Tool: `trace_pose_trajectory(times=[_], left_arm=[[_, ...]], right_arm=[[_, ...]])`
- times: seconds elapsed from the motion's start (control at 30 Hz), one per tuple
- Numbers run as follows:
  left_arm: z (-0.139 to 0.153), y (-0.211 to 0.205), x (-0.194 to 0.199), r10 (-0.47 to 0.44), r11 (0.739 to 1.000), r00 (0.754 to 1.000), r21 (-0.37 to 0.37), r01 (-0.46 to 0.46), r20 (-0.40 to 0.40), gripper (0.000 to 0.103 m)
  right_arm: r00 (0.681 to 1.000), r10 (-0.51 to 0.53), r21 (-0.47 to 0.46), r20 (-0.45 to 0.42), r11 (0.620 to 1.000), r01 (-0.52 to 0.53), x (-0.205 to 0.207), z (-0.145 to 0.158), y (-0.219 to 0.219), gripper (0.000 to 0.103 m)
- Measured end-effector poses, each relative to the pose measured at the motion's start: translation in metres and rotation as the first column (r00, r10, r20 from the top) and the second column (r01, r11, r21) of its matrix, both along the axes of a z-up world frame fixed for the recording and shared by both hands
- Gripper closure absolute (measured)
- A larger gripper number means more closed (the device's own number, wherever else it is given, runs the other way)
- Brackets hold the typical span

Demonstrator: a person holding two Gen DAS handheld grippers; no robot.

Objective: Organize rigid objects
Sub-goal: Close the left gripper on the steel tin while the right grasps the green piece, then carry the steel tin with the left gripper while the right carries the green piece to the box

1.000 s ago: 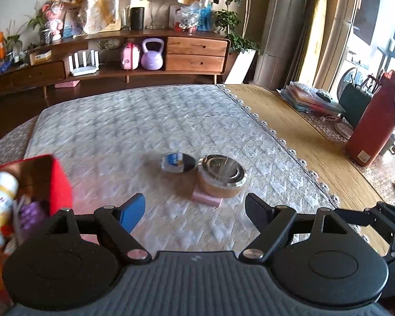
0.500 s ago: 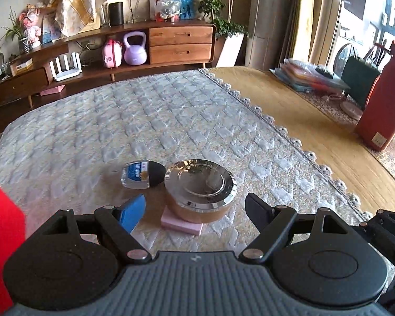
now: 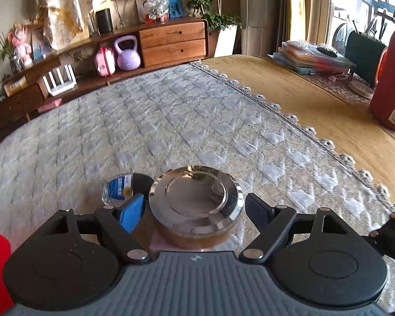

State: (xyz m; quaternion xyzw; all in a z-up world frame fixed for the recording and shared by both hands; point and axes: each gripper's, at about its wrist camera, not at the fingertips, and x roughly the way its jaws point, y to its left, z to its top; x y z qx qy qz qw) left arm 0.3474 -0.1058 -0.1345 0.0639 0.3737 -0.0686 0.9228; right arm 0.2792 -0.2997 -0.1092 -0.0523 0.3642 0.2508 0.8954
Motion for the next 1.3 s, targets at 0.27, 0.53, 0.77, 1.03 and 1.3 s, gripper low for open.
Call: trace_pose_trajectory(times=[0.27, 0.53, 0.77, 1.03, 1.3], left_arm=[[-0.004, 0.002, 0.006, 0.014, 1.000, 1.000, -0.011, -0.014, 0.003, 0.020], [-0.003, 0.004, 0.003, 0.006, 1.000, 1.000, -0.013, -0.006, 0.005, 0.026], [0.007, 0.014, -0.006, 0.024, 0.999, 1.000, -0.036, -0.024, 0.018, 0.026], [0.027, 0.025, -0.026, 0.047, 0.997, 0.999, -0.069, -0.046, 0.013, 0.026], [0.049, 0.041, -0.059, 0.060, 0.995, 0.998, -0.087, -0.059, 0.008, 0.026]], right_arm=[[1.000, -0.024, -0.016, 0.017, 1.000, 0.024, -0.006, -0.001, 0.004, 0.067], [0.999, -0.053, -0.001, 0.011, 0.999, 0.053, -0.011, -0.001, -0.002, 0.080], [0.998, -0.056, -0.004, 0.010, 0.998, 0.056, -0.012, 0.005, -0.001, 0.080], [0.998, -0.058, 0.003, 0.017, 0.998, 0.058, -0.021, 0.019, -0.001, 0.080], [0.999, -0.038, 0.008, 0.038, 0.999, 0.038, -0.037, 0.045, 0.006, 0.080]])
